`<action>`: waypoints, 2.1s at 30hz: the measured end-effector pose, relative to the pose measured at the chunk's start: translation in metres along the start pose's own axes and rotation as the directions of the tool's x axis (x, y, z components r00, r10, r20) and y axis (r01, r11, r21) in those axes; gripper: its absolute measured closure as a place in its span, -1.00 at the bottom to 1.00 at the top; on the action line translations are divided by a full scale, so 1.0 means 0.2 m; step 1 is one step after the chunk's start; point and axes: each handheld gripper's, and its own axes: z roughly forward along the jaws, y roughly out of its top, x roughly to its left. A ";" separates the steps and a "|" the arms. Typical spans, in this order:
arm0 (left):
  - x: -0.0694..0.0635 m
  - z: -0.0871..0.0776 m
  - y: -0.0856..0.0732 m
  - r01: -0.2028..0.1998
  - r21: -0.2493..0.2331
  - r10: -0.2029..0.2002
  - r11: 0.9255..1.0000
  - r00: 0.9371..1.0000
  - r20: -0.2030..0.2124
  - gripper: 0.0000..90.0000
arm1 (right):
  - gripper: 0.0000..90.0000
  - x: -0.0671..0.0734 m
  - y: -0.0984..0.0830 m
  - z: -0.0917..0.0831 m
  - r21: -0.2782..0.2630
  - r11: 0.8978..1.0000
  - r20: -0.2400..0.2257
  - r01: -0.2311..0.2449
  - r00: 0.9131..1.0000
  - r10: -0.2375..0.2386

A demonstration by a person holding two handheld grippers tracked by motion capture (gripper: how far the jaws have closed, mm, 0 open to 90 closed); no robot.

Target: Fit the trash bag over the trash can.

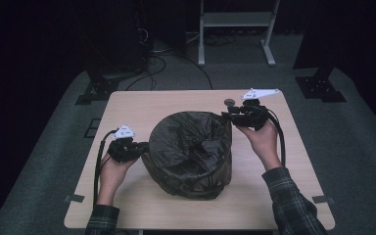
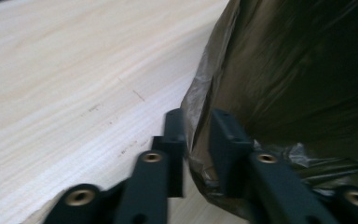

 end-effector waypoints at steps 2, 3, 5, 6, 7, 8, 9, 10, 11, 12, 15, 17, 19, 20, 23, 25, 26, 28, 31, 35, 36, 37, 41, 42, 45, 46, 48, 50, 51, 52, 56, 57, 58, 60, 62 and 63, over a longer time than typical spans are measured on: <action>0.00 -0.02 0.01 0.000 -0.017 0.000 1.000 1.000 -0.003 0.48 | 0.11 0.01 0.02 -0.03 -0.022 1.000 0.005 0.007 1.000 -0.006; 0.00 -0.04 0.02 0.004 -0.029 -0.004 1.000 1.000 0.004 0.38 | 0.03 0.02 0.03 -0.04 -0.026 1.000 0.007 0.010 1.000 -0.010; 0.00 -0.06 0.03 0.009 -0.049 -0.008 0.999 1.000 0.020 0.23 | -0.13 0.04 0.05 -0.07 -0.046 0.999 0.008 0.019 1.000 -0.019; 0.00 -0.07 0.03 0.005 -0.050 -0.004 0.999 1.000 0.023 0.13 | -0.19 0.04 0.06 -0.07 -0.051 0.999 0.003 0.019 1.000 -0.019; 0.00 -0.08 0.04 0.002 -0.056 -0.001 0.998 1.000 0.018 0.03 | -0.25 0.05 0.06 -0.08 -0.060 0.998 -0.005 0.020 1.000 -0.020; 0.00 -0.09 0.04 0.002 -0.061 -0.001 0.998 1.000 0.019 -0.08 | -0.32 0.06 0.07 -0.10 -0.067 0.998 -0.012 0.022 1.000 -0.023; 0.00 -0.10 0.04 0.007 -0.062 -0.005 0.998 1.000 0.029 -0.16 | -0.42 0.07 0.08 -0.10 -0.069 0.997 -0.014 0.020 1.000 -0.021; -0.01 -0.11 0.04 0.003 -0.063 -0.001 0.998 0.999 0.035 -0.21 | -0.48 0.08 0.09 -0.11 -0.072 0.997 -0.021 0.013 1.000 -0.015; -0.02 -0.12 0.05 -0.002 -0.067 0.004 0.998 0.999 0.033 -0.30 | -0.53 0.09 0.10 -0.12 -0.078 0.997 -0.033 0.007 0.999 -0.009; -0.03 -0.13 0.05 -0.007 -0.065 0.009 0.998 0.999 0.030 -0.39 | -0.57 0.10 0.11 -0.13 -0.082 0.997 -0.053 0.002 0.999 -0.006; -0.06 -0.16 0.04 -0.020 -0.065 0.021 0.998 1.000 0.014 -0.62 | -0.72 0.15 0.13 -0.15 -0.070 0.997 -0.105 0.024 0.994 -0.031; -0.08 -0.18 0.03 -0.031 -0.065 0.031 0.997 0.999 0.012 -0.70 | -0.78 0.19 0.14 -0.16 -0.061 0.997 -0.126 0.048 0.990 -0.056; -0.11 -0.21 0.02 -0.039 -0.058 0.039 0.998 0.999 0.005 -0.81 | -0.78 0.23 0.15 -0.18 -0.063 0.996 -0.169 0.069 0.983 -0.079; -0.12 -0.23 0.01 -0.047 -0.064 0.048 0.997 0.999 0.006 -0.81 | -0.78 0.25 0.15 -0.18 -0.058 0.995 -0.170 0.085 0.981 -0.093; -0.16 -0.25 -0.03 -0.050 -0.065 0.051 0.997 0.999 0.013 -0.94 | -0.78 0.31 0.15 -0.18 -0.032 0.993 -0.202 0.115 0.972 -0.120; -0.19 -0.26 -0.06 -0.067 -0.052 0.068 0.996 0.998 0.018 -0.96 | -0.78 0.35 0.16 -0.16 -0.019 0.990 -0.226 0.140 0.964 -0.141; -0.20 -0.26 -0.07 -0.068 -0.050 0.069 0.996 0.997 0.017 -0.97 | -0.78 0.37 0.16 -0.16 -0.018 0.989 -0.242 0.148 0.959 -0.148; -0.24 -0.27 -0.11 -0.077 -0.051 0.077 0.996 0.997 0.015 -0.97 | -0.78 0.41 0.16 -0.14 -0.010 0.986 -0.259 0.168 0.952 -0.165; -0.27 -0.28 -0.16 -0.084 -0.040 0.085 0.996 0.996 0.016 -1.00 | -0.78 0.45 0.16 -0.12 0.002 0.982 -0.283 0.188 0.942 -0.179; -0.30 -0.28 -0.25 -0.099 -0.029 0.100 0.995 0.995 0.023 -1.00 | -0.78 0.51 0.15 -0.06 0.039 0.973 -0.309 0.227 0.929 -0.204; -0.31 -0.27 -0.28 -0.108 -0.024 0.108 0.994 0.994 0.020 -1.00 | -0.78 0.52 0.15 -0.05 0.053 0.970 -0.315 0.239 0.925 -0.211; -0.31 -0.27 -0.30 -0.108 -0.020 0.108 0.994 0.994 0.021 -1.00 | -0.78 0.53 0.15 -0.03 0.064 0.966 -0.322 0.251 0.921 -0.218; -0.31 -0.24 -0.37 -0.106 -0.001 0.106 0.994 0.994 0.030 -1.00 | -0.78 0.56 0.14 0.01 0.098 0.950 -0.332 0.298 0.909 -0.251; -0.30 -0.23 -0.38 -0.103 0.003 0.102 0.995 0.994 0.035 -1.00 | -0.78 0.57 0.14 0.02 0.103 0.947 -0.336 0.305 0.907 -0.255; -0.29 -0.19 -0.42 -0.096 0.018 0.095 0.995 0.994 0.049 -1.00 | -0.78 0.59 0.13 0.05 0.131 0.934 -0.345 0.332 0.899 -0.271; -0.29 -0.19 -0.42 -0.098 0.027 0.097 0.995 0.994 0.051 -1.00 | -0.78 0.60 0.13 0.06 0.149 0.926 -0.350 0.347 0.894 -0.279; -0.29 -0.16 -0.43 -0.099 0.043 0.097 0.994 0.994 0.053 -1.00 | -0.78 0.62 0.13 0.08 0.175 0.911 -0.358 0.373 0.886 -0.294; -0.29 -0.15 -0.43 -0.103 0.051 0.100 0.993 0.994 0.054 -1.00 | -0.76 0.64 0.12 0.10 0.222 0.888 -0.380 0.403 0.875 -0.302; -0.29 -0.14 -0.44 -0.105 0.054 0.102 0.993 0.993 0.054 -1.00 | -0.76 0.64 0.12 0.10 0.220 0.889 -0.381 0.403 0.874 -0.302; -0.29 -0.14 -0.44 -0.107 0.058 0.104 0.993 0.993 0.054 -1.00 | -0.74 0.64 0.12 0.10 0.225 0.887 -0.386 0.403 0.873 -0.298; -0.28 -0.12 -0.45 -0.112 0.079 0.107 0.991 0.993 0.057 -1.00 | -0.73 0.64 0.13 0.13 0.300 0.857 -0.407 0.420 0.869 -0.283; -0.28 -0.11 -0.45 -0.111 0.082 0.107 0.990 0.993 0.058 -1.00 | -0.73 0.65 0.13 0.13 0.314 0.849 -0.409 0.425 0.867 -0.283; -0.28 -0.11 -0.46 -0.109 0.089 0.104 0.990 0.993 0.061 -1.00 | -0.73 0.65 0.14 0.14 0.326 0.843 -0.415 0.427 0.866 -0.279; -0.28 -0.09 -0.47 -0.117 0.102 0.111 0.988 0.992 0.060 -1.00 | -0.73 0.65 0.14 0.15 0.350 0.830 -0.423 0.435 0.864 -0.274; -0.28 -0.08 -0.47 -0.122 0.116 0.115 0.986 0.991 0.062 -1.00 | -0.73 0.65 0.14 0.15 0.363 0.823 -0.427 0.437 0.863 -0.270; -0.28 -0.07 -0.48 -0.123 0.122 0.116 0.985 0.991 0.061 -1.00 | -0.73 0.65 0.14 0.16 0.365 0.821 -0.430 0.440 0.861 -0.271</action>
